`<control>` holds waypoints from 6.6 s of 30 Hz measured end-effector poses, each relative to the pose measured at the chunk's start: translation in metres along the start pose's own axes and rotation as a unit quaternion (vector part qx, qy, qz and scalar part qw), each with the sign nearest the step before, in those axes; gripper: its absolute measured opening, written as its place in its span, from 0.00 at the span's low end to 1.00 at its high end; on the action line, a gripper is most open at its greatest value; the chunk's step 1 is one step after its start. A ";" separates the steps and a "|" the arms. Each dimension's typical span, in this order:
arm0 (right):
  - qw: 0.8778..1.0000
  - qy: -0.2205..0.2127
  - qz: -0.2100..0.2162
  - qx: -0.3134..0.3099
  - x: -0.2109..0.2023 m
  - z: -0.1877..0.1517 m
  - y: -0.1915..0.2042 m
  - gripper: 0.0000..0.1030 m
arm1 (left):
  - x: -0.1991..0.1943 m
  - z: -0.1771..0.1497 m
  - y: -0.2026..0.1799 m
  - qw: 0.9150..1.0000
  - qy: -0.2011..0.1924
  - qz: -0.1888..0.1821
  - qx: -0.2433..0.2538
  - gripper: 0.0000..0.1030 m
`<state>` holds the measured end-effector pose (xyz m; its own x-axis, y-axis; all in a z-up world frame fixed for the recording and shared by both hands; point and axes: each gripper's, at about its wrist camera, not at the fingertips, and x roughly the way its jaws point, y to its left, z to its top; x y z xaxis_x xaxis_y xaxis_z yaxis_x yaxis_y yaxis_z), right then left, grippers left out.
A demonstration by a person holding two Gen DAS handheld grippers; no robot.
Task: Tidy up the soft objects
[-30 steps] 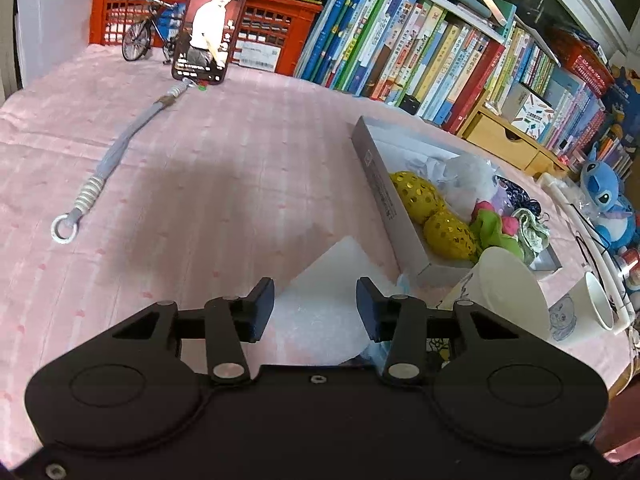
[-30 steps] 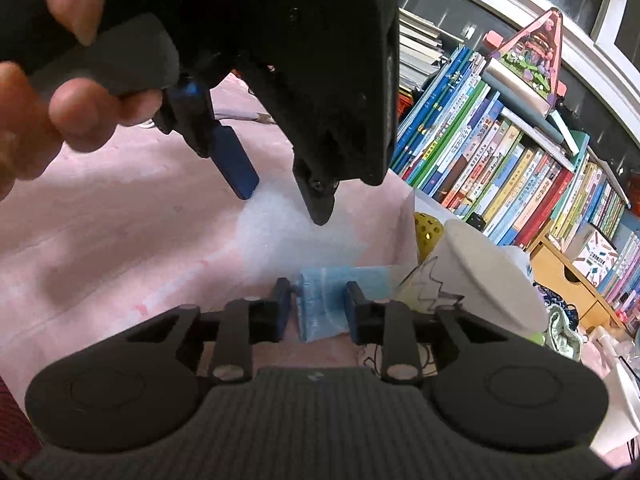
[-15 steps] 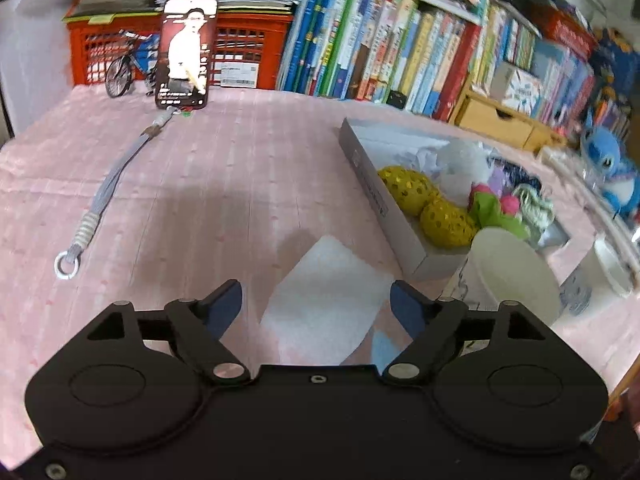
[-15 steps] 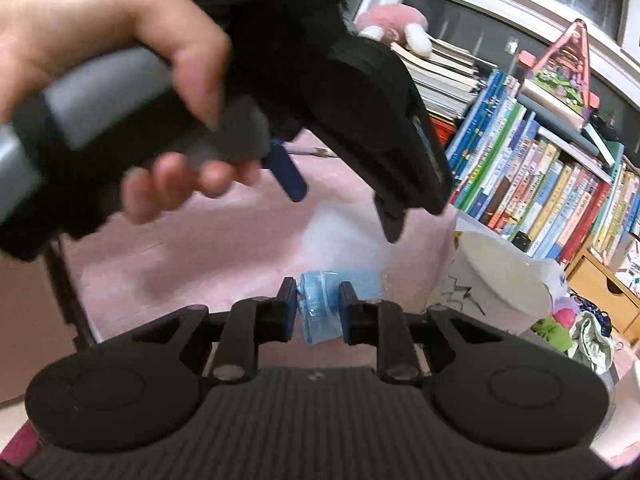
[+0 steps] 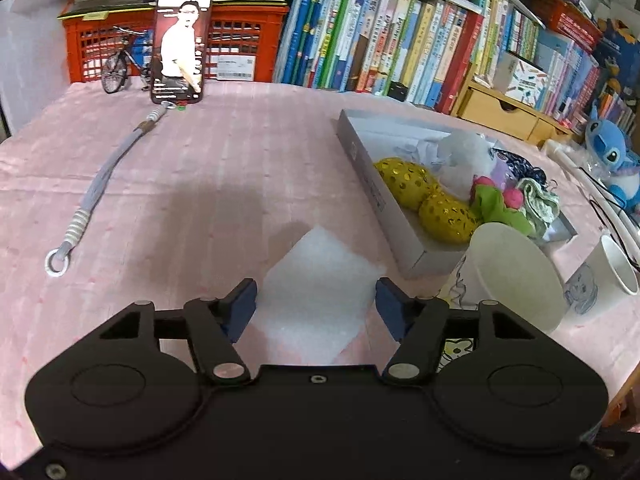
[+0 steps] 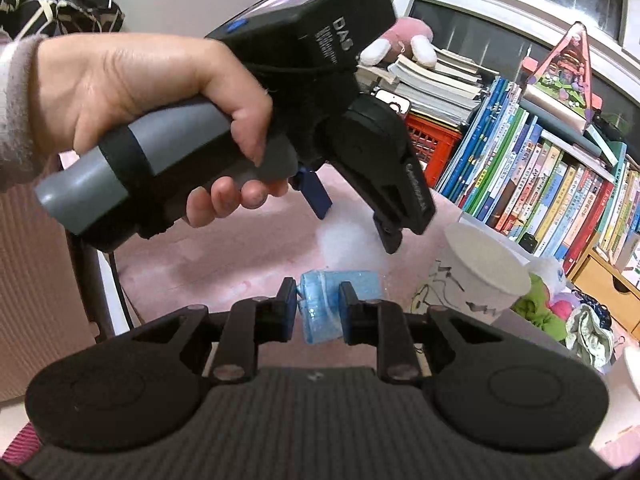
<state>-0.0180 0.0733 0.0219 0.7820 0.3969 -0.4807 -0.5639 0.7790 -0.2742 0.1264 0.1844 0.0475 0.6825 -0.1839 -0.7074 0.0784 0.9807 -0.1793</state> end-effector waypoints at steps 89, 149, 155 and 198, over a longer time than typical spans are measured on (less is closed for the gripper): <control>0.938 0.012 -0.026 0.344 0.042 0.026 -0.349 0.20 | 0.083 0.158 -0.130 0.999 0.028 0.013 -0.011 0.60; 0.901 0.078 -0.006 0.427 0.084 -0.006 -0.369 0.68 | 0.098 0.153 -0.141 0.998 0.037 0.040 0.018 0.78; 0.922 0.047 -0.027 0.384 0.056 0.005 -0.358 0.76 | 0.063 0.143 -0.148 0.999 0.003 0.027 0.029 0.80; 0.957 -0.109 -0.151 0.220 -0.108 -0.068 -0.224 1.00 | -0.084 -0.062 -0.177 0.985 -0.166 -0.001 0.047 0.89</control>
<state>0.0053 -0.1769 0.0789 0.9558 0.1749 -0.2362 -0.1734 0.9845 0.0271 0.0102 0.0220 0.0963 0.8813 -0.1689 -0.4414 0.1361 0.9851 -0.1052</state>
